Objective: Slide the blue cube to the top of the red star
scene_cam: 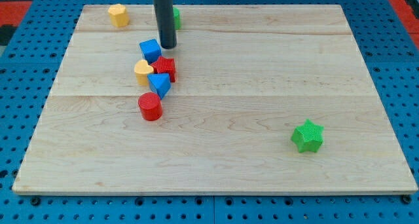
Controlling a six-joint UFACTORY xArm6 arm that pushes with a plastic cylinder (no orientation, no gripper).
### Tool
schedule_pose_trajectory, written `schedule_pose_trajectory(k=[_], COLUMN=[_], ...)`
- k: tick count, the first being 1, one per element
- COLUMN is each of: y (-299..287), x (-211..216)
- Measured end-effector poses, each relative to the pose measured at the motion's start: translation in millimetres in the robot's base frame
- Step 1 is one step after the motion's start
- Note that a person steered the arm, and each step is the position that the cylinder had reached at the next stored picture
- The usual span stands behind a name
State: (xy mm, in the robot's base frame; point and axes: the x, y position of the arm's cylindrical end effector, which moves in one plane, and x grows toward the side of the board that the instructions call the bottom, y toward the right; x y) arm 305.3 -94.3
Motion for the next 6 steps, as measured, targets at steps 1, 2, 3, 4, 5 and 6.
schedule_pose_trajectory(k=[1,2,3,4,5,6], y=[-50.7,-104.1,-105.3,-44.9,4.0,12.0], x=[24.8,24.0,50.2,62.6,68.8,92.1])
